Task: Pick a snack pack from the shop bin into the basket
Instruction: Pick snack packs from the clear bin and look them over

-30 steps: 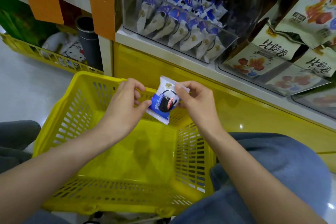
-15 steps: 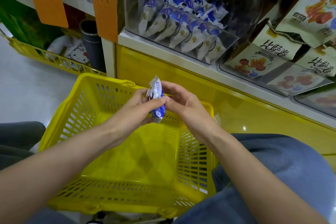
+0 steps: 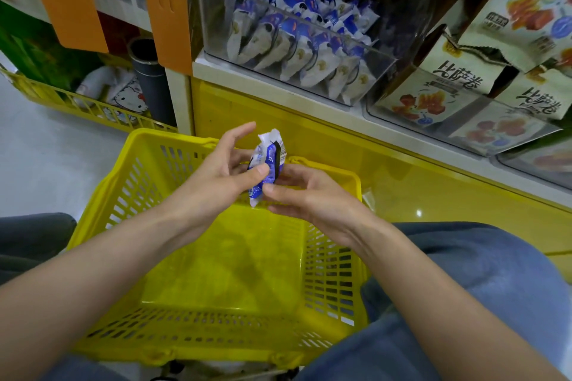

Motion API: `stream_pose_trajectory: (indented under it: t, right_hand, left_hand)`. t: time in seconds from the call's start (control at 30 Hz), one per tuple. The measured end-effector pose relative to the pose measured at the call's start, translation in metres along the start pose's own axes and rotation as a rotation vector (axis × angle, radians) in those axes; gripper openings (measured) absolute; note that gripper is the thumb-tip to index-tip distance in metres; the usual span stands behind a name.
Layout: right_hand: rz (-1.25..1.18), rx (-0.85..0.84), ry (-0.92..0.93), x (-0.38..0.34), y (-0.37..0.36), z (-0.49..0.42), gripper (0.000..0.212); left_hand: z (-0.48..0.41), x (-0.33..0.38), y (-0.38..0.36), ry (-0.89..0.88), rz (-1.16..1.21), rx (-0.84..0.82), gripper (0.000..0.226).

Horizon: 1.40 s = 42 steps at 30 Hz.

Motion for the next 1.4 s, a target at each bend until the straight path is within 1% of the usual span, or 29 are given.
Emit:
stream_pose_trajectory:
  t: [0.07,0.13,0.23,0.33,0.4,0.47,0.5,0.57,0.6,0.67,0.77,0.9,1.0,1.07,1.2,1.3,1.37,1.4]
  right_hand:
    - [0.070,0.078,0.017,-0.001,0.008,-0.001,0.025]
    - [0.152,0.173,0.037,-0.005,0.019,-0.001,0.032]
    - [0.237,0.277,0.076,-0.011,0.033,0.001,0.042]
    - [0.394,0.354,0.140,-0.020,0.037,0.003,0.042]
    - [0.395,0.337,0.149,-0.020,0.034,0.003,0.041]
    - [0.346,0.304,0.137,-0.018,0.031,0.002,0.044]
    - [0.334,0.299,0.127,-0.018,0.031,0.001,0.048]
    - [0.291,0.299,0.115,-0.016,0.030,0.001,0.054]
    - [0.261,0.304,0.115,-0.015,0.031,0.001,0.053]
    - [0.206,0.313,0.120,-0.016,0.033,0.002,0.049]
    - [0.157,0.286,0.136,-0.019,0.032,0.004,0.038]
    - [0.044,0.252,0.151,-0.017,0.032,0.004,0.018]
    - [0.020,0.277,0.157,-0.013,0.033,0.005,0.010]
    - [0.030,0.284,0.165,-0.011,0.032,0.005,0.009]
    - [0.048,0.271,0.184,-0.007,0.020,0.005,0.013]
    - [0.120,0.283,0.221,-0.006,0.012,0.005,0.016]
    - [0.154,0.265,0.243,-0.007,0.007,0.004,0.018]
    - [0.163,0.256,0.254,-0.009,0.006,0.003,0.018]
  left_hand:
    - [-0.001,0.007,-0.002,-0.048,-0.016,-0.032,0.057]
    - [-0.003,0.012,0.001,-0.114,-0.064,-0.024,0.053]
    - [-0.006,0.017,0.009,-0.205,-0.321,0.040,0.049]
    - [-0.001,0.017,0.018,-0.253,-0.627,0.145,0.052]
    - [0.006,0.022,0.009,-0.359,-0.848,0.122,0.057]
    - [0.012,0.025,-0.003,-0.445,-1.003,0.083,0.052]
    - [0.014,0.027,-0.004,-0.458,-1.023,0.090,0.046]
    - [0.014,0.030,-0.002,-0.441,-0.949,0.121,0.039]
    - [0.013,0.030,-0.001,-0.432,-0.910,0.133,0.035]
    - [0.010,0.029,0.002,-0.404,-0.859,0.148,0.031]
    - [0.009,0.026,0.003,-0.347,-0.803,0.120,0.038]
    - [0.013,0.029,-0.002,-0.401,-0.901,0.097,0.021]
    - [0.013,0.026,-0.003,-0.357,-0.877,0.068,0.016]
    - [0.014,0.027,-0.005,-0.353,-0.891,0.049,0.014]
    - [0.016,0.024,-0.007,-0.285,-1.010,0.034,0.020]
    - [0.014,0.013,-0.004,-0.190,-1.254,0.046,0.025]
    - [0.013,0.010,-0.003,-0.193,-1.338,0.045,0.026]
    - [0.013,0.010,-0.002,-0.199,-1.332,0.047,0.025]
Point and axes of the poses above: each hand's wrist, its own z-axis away from the middle knuckle, its own y-axis out of the back of the hand, x = y × z, the point moved 10 cm from there along -z, towards the middle knuckle, and after that the axes turned 1 degree about z, right-handed, at the moved point
